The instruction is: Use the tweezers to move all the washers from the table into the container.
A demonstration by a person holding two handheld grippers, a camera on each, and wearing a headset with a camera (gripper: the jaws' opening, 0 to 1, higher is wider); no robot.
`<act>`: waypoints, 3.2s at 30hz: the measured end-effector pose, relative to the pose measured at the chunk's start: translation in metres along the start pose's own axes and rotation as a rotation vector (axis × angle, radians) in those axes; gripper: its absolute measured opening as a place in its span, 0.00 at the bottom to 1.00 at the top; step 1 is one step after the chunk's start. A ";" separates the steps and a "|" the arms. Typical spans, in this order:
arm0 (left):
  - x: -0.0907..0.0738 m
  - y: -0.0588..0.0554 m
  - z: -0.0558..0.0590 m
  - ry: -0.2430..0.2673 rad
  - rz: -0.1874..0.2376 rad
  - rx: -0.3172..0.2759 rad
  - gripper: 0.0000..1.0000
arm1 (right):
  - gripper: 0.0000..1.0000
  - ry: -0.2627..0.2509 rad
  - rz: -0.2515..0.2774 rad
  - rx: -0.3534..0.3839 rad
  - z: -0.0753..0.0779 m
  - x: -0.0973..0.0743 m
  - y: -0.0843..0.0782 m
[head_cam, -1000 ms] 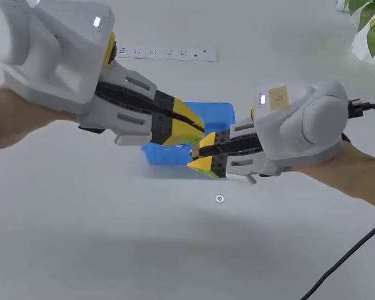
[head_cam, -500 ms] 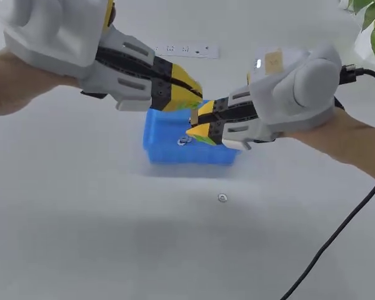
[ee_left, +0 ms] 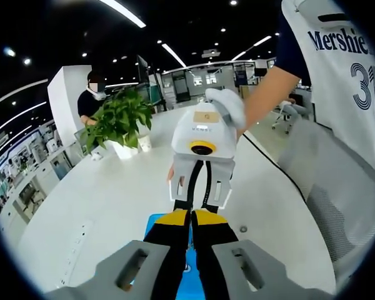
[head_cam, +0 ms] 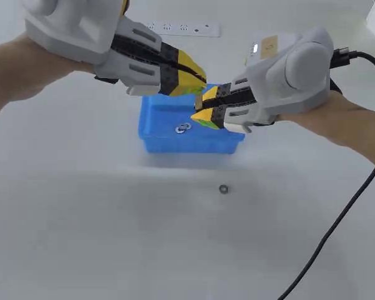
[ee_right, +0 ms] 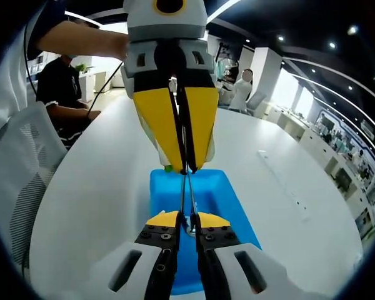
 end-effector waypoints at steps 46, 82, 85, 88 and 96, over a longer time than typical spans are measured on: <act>0.024 -0.039 -0.017 -0.021 -0.074 -0.131 0.05 | 0.11 0.044 -0.066 0.211 0.001 0.021 -0.036; -0.010 0.042 0.039 -0.056 0.015 0.009 0.05 | 0.15 -0.040 0.051 0.097 -0.030 -0.040 0.016; -0.005 0.046 0.050 -0.061 0.025 0.012 0.05 | 0.15 -0.044 0.046 0.091 -0.038 -0.046 0.013; 0.001 0.046 0.058 -0.073 0.030 0.007 0.05 | 0.15 -0.036 0.029 0.093 -0.047 -0.049 0.005; 0.020 0.043 0.083 -0.109 0.025 0.005 0.05 | 0.15 -0.020 0.005 0.127 -0.068 -0.051 -0.014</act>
Point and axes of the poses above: the centre of the closed fingertips' face, and the gripper's own axes: x roughly forward along the fingers, z roughly to its right, y roughly out of its top, the point moved 1 cm from there along -x, roughly backward along the fingers, and after that the axes turned 1 degree about y, right-handed, at the moved point
